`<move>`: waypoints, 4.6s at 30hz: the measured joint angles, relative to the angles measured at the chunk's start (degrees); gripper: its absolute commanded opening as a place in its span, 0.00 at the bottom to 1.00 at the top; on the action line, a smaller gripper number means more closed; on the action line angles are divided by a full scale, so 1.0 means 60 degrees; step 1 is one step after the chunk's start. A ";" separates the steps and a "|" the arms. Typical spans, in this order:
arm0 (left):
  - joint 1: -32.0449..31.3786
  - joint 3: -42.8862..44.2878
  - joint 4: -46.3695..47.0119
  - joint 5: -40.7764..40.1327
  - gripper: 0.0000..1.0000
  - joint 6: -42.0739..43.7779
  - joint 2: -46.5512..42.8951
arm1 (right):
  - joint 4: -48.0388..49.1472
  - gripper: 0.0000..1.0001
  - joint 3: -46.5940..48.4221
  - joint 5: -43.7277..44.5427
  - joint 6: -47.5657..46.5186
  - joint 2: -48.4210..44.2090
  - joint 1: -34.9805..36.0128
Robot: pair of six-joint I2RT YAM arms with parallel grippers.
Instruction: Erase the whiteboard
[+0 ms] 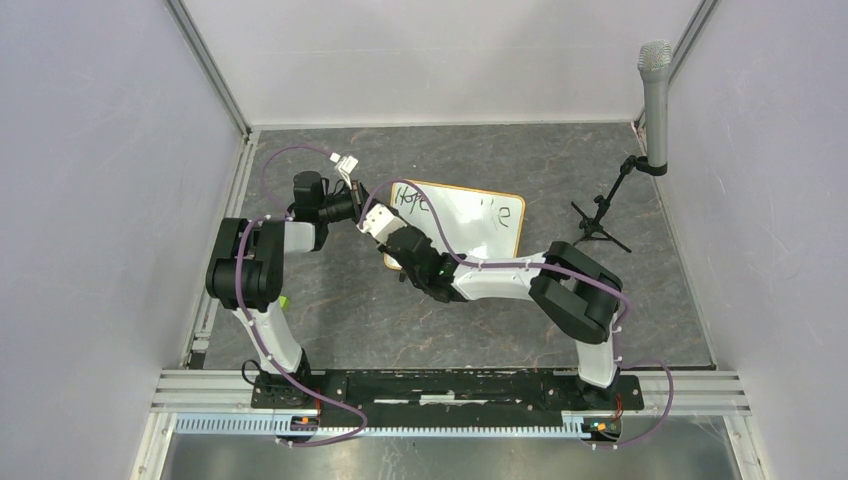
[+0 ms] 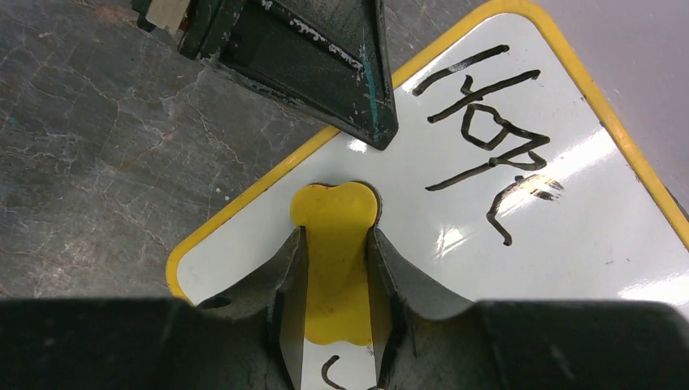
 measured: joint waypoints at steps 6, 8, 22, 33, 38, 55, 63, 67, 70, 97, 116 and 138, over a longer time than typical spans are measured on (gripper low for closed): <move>-0.0015 0.0036 -0.0106 0.0015 0.02 0.0004 -0.0018 | 0.0557 0.34 -0.0780 0.0011 -0.0055 -0.0375 0.0004; -0.0015 0.0044 -0.0149 0.0015 0.02 0.0004 -0.0022 | 0.0714 0.34 -0.1421 0.0040 -0.0055 -0.0765 0.0004; -0.0022 0.0098 -0.0324 0.0055 0.02 0.0004 -0.0029 | 0.1271 0.34 -0.4583 0.0517 0.0164 -0.3056 -0.0273; -0.0015 0.0157 -0.0390 -0.0058 0.02 0.0004 -0.0029 | 0.0922 0.34 -0.2608 0.0736 -0.0015 -0.1381 0.0091; -0.0015 0.0160 -0.0408 -0.0076 0.02 0.0007 -0.0029 | 0.0670 0.34 -0.1107 0.0426 -0.0131 -0.0372 0.0164; -0.0015 0.0178 -0.0470 -0.0087 0.02 0.0007 -0.0029 | 0.1308 0.34 -0.2029 -0.0284 -0.0331 -0.0703 0.0171; -0.0015 0.0186 -0.0484 -0.0066 0.02 0.0007 -0.0029 | 0.1588 0.35 -0.3960 -0.0168 -0.0255 -0.2007 0.0055; -0.0018 0.0186 -0.0506 -0.0047 0.02 0.0007 -0.0029 | 0.1548 0.35 -0.4677 -0.0055 -0.0149 -0.2779 -0.0321; -0.0036 0.0189 -0.0521 -0.0025 0.02 0.0007 -0.0029 | 0.1523 0.35 -0.5045 0.0102 -0.0124 -0.3206 -0.0645; -0.0062 0.0211 -0.0656 0.0007 0.02 0.0007 -0.0029 | 0.0951 0.36 -0.1945 -0.0273 0.0018 -0.1075 -0.0178; -0.0182 0.0219 -0.0962 -0.0233 0.02 0.0240 -0.0200 | 0.0918 0.37 -0.2255 -0.0040 -0.0029 -0.2616 -0.2229; -0.0288 0.0219 -0.1180 -0.0597 0.02 0.0404 -0.0339 | -0.0004 0.37 -0.0033 -0.0605 0.0353 -0.0943 -0.1515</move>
